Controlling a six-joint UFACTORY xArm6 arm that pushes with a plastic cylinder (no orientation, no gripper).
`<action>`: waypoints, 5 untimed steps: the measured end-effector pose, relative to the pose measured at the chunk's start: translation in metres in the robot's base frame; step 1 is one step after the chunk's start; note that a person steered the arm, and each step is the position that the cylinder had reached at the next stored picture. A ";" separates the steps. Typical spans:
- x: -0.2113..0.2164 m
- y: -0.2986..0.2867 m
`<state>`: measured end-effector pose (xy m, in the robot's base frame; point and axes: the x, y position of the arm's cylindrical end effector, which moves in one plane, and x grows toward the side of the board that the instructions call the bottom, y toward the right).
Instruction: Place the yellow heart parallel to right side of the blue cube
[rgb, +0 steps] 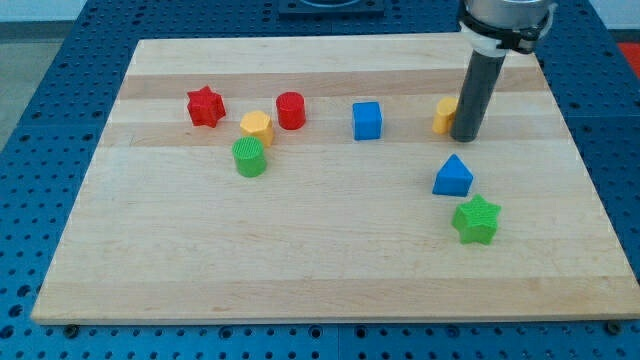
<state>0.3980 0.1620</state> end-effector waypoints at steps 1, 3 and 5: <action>0.002 -0.011; 0.011 -0.068; 0.012 -0.111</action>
<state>0.4101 0.0511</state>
